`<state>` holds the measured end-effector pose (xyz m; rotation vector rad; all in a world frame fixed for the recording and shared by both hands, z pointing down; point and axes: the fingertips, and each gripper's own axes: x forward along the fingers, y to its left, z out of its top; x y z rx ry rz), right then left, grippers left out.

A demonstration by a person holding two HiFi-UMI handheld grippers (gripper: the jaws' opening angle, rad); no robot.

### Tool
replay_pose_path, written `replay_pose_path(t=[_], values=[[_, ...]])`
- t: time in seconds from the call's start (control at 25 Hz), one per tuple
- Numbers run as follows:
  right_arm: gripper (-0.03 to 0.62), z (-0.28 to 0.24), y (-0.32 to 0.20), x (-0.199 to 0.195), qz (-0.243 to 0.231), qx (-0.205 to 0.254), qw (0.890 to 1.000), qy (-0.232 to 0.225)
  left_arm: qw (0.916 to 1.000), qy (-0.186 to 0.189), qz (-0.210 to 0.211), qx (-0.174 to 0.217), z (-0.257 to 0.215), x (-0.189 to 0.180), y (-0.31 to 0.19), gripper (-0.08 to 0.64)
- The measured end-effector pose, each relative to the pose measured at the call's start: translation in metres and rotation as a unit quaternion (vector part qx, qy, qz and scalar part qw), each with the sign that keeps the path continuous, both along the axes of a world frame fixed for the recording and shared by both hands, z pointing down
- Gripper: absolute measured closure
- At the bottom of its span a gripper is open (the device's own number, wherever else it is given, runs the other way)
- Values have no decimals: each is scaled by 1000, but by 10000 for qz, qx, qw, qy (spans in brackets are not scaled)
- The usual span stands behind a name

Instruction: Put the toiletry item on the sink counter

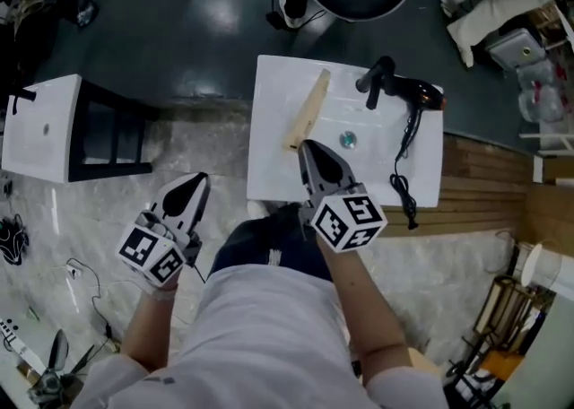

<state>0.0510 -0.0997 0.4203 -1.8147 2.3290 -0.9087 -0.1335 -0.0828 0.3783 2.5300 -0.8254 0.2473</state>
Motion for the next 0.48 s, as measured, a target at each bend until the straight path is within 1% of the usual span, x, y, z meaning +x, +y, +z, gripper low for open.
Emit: replay_pose_path(t=[0.2, 0.48], values=[[565, 24, -17, 16, 293, -243, 9992, -87, 9998, -89, 102, -133, 10, 9, -8, 543], [565, 58, -41, 37, 695, -496, 9949, -532, 9994, -233, 52, -256, 19, 21, -17, 543]])
